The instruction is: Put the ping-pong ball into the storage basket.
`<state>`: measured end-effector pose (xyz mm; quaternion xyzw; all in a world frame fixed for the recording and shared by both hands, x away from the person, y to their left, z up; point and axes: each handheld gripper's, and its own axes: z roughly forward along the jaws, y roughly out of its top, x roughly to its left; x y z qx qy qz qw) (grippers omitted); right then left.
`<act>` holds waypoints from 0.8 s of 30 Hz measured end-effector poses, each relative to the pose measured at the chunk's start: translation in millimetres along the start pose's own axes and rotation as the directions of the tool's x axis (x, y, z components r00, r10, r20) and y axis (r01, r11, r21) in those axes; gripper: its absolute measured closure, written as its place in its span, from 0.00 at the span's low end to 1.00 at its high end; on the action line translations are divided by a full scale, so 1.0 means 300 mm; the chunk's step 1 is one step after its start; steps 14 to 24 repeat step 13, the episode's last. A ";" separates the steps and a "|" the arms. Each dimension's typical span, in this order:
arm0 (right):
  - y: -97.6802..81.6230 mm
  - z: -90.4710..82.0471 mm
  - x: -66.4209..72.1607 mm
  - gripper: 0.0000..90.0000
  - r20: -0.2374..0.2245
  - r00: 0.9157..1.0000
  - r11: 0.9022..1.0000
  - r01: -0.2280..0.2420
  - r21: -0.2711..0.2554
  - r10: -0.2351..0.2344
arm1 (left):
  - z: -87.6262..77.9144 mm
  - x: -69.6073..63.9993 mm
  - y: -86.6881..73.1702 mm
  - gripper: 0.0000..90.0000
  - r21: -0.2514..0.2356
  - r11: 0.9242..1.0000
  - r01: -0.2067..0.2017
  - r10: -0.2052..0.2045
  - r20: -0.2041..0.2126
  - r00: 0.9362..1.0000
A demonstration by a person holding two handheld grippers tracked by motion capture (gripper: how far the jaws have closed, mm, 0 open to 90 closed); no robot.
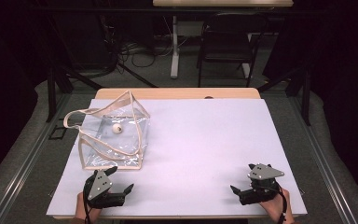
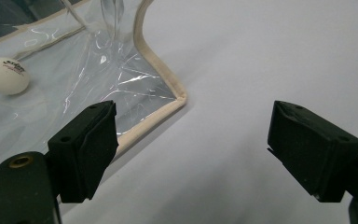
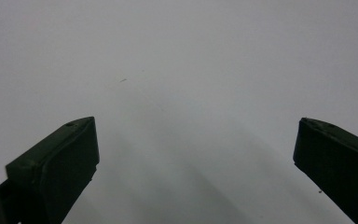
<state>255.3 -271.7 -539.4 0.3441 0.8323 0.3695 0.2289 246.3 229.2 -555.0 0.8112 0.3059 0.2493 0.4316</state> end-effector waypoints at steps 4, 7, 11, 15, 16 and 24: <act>-0.013 -0.003 -0.001 0.00 0.000 1.000 1.000 -0.013 -0.009 0.013 | 0.001 -0.002 -0.001 0.18 0.002 1.000 -0.004 0.004 0.000 1.000; -0.020 -0.007 -0.004 0.00 0.001 1.000 1.000 -0.015 -0.002 0.015 | 0.000 -0.002 -0.001 0.18 0.007 1.000 -0.007 0.007 -0.001 1.000; -0.029 -0.012 -0.001 0.00 0.006 1.000 1.000 -0.018 -0.021 0.018 | 0.000 0.000 -0.003 0.18 0.009 1.000 -0.005 0.005 -0.002 1.000; -0.035 -0.009 0.002 0.00 0.006 1.000 1.000 -0.021 -0.021 0.021 | 0.003 0.002 -0.004 0.18 0.015 1.000 -0.005 0.006 -0.002 1.000; -0.035 -0.009 0.002 0.00 0.006 1.000 1.000 -0.021 -0.021 0.021 | 0.003 0.002 -0.004 0.18 0.015 1.000 -0.005 0.006 -0.002 1.000; -0.035 -0.009 0.002 0.00 0.006 1.000 1.000 -0.021 -0.021 0.021 | 0.003 0.002 -0.004 0.18 0.015 1.000 -0.005 0.006 -0.002 1.000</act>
